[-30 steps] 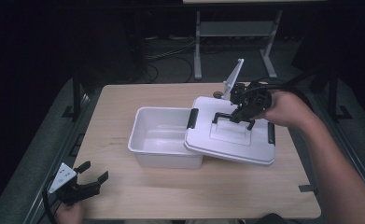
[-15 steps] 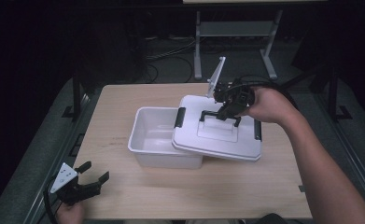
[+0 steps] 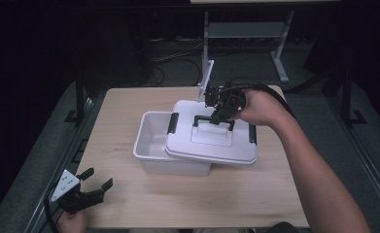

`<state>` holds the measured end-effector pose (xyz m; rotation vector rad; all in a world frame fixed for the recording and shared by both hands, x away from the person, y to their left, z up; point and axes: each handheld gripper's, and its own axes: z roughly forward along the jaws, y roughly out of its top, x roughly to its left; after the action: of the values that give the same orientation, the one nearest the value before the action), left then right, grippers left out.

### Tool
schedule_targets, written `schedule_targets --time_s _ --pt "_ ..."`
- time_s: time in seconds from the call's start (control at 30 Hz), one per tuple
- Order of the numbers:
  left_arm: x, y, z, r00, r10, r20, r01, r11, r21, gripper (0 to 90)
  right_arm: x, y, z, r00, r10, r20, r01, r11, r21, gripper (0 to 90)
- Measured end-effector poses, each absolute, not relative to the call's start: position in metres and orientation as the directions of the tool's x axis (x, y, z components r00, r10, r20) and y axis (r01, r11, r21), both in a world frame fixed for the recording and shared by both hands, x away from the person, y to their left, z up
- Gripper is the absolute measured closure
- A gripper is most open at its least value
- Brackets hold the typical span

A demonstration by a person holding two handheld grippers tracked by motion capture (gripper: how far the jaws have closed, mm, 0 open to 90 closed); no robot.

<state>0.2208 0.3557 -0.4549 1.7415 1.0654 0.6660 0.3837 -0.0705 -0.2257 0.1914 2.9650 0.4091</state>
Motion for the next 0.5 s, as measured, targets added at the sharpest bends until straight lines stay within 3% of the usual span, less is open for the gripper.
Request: schedule_targets --time_s 0.5 --pt "0.220 0.357 -0.455 0.471 0.882 -0.030 0.360 -0.161 0.919 15.0 0.389 -0.039 -0.229 -0.987 0.105 -0.121 0.067 0.955 0.289 84.4"
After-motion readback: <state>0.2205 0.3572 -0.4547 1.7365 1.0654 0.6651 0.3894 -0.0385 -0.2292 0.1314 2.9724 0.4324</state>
